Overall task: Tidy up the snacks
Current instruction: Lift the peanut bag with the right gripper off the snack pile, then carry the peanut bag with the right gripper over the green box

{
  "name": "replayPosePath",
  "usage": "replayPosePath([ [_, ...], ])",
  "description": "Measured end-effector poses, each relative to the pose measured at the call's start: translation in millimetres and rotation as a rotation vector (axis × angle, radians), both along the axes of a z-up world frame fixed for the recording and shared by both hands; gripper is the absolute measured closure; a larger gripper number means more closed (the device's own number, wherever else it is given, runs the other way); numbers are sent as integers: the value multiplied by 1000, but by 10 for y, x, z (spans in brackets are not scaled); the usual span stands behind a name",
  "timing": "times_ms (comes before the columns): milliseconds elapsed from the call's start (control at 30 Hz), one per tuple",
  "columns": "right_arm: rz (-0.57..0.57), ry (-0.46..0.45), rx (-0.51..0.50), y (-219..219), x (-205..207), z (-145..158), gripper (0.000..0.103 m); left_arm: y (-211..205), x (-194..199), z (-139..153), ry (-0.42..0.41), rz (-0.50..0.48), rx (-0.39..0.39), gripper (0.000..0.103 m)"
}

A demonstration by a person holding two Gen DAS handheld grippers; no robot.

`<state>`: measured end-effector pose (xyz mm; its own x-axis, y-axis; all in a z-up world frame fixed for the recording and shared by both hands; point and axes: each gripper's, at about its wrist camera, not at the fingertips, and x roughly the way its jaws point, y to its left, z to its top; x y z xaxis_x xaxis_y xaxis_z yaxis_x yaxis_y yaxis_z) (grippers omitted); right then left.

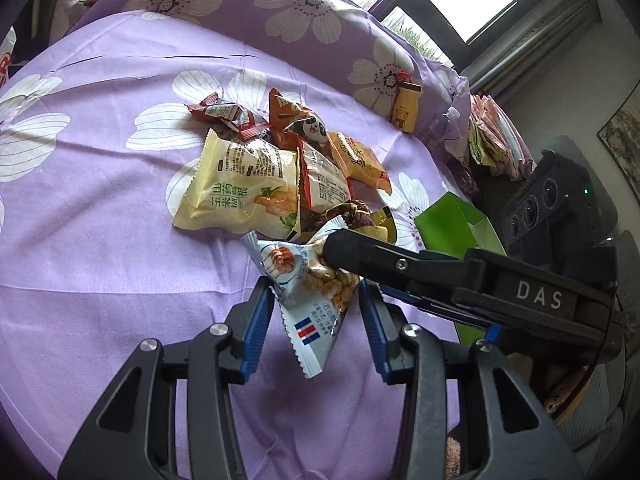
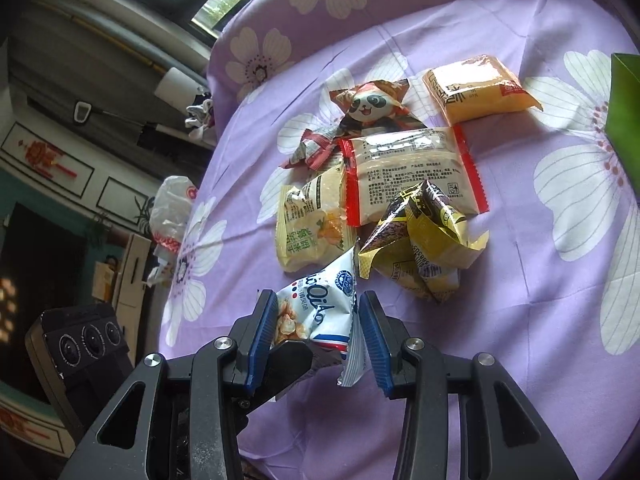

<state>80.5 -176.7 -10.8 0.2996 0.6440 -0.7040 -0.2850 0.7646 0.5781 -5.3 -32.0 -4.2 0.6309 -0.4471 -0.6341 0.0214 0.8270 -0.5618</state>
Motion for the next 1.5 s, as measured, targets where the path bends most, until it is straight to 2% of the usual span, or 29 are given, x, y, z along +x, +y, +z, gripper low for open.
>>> replayPosePath([
  [233, -6, -44, -5, -18, -91, 103, 58, 11, -12, 90, -31, -5, -23, 60],
  [433, -16, -108, 21, -113, -166, 271, 58, -98, -28, 245, -101, -24, -6, 60],
  [800, -80, -168, 66, -438, -180, 468, 58, -380, 93, 450, -171, -87, 27, 60],
  [1500, -314, -204, 134, -1329, -233, 610, 58, -1181, 429, 639, -219, -275, 53, 61],
])
